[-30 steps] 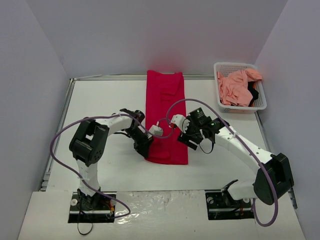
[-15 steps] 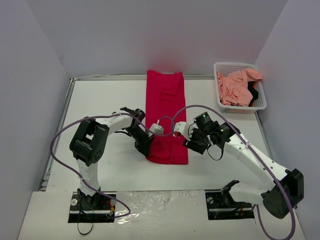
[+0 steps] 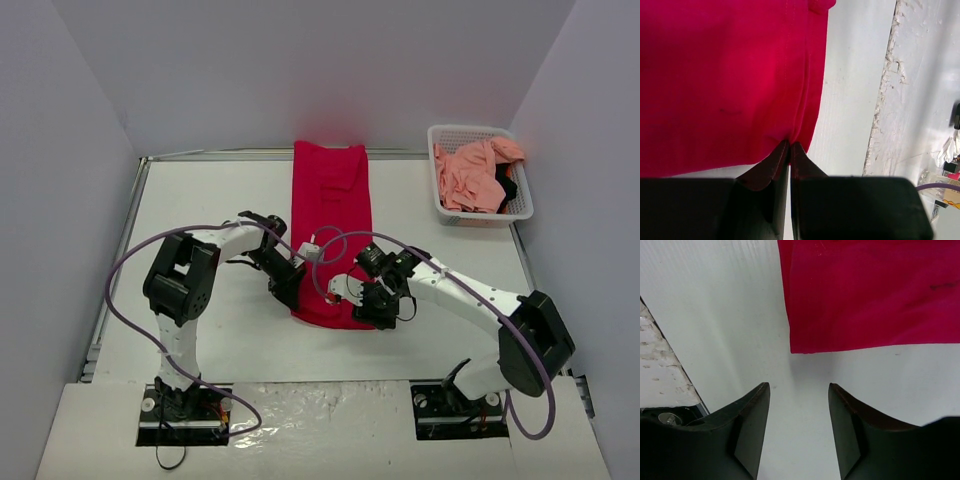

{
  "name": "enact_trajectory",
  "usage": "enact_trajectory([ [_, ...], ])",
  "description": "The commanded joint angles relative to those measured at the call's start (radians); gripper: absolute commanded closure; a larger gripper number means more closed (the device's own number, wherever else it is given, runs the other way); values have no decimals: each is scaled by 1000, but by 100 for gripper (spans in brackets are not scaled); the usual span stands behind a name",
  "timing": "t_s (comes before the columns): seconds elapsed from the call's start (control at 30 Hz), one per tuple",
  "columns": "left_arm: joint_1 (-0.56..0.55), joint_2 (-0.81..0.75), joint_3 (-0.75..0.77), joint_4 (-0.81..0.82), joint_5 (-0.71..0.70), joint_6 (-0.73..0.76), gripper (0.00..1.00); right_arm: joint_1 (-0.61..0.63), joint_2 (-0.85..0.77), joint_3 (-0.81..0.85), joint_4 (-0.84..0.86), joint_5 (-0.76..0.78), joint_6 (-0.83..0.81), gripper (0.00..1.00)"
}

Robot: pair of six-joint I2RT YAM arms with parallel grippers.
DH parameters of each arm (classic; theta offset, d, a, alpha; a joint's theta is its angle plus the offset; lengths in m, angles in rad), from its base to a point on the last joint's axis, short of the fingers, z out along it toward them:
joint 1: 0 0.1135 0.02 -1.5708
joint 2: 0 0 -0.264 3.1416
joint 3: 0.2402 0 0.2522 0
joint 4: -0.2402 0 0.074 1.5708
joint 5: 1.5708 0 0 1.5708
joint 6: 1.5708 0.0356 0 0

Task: Fold and stack the t-shirts
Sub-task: Grab the bottom of the folded rectangular tshirt with both arms

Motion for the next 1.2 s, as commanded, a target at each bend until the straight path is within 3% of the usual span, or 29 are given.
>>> enact_trajectory([
  [0.0, 9, -18, 27, -48, 40, 33, 98, 5, 26, -6, 16, -1, 1, 53],
  [0.17, 7, -22, 21, -50, 37, 38, 98, 5, 50, 0, 28, -1, 9, 47],
  [0.8, 9, -4, 21, -59, 32, 50, 98, 54, 200, -17, 89, -9, 15, 53],
  [0.87, 9, -4, 21, -59, 32, 52, 98, 56, 219, -26, 100, -3, 17, 60],
  [0.9, 9, -4, 19, -61, 31, 52, 98, 56, 225, -28, 112, -1, 17, 65],
  [0.93, 9, -4, 19, -61, 31, 52, 97, 56, 233, -29, 117, 5, 20, 78],
  [1.03, 9, -5, 18, -65, 29, 55, 98, 56, 268, -31, 120, 17, 26, 92],
  [1.17, 10, -9, 18, -70, 26, 56, 98, 54, 265, -28, 116, 22, 35, 100],
])
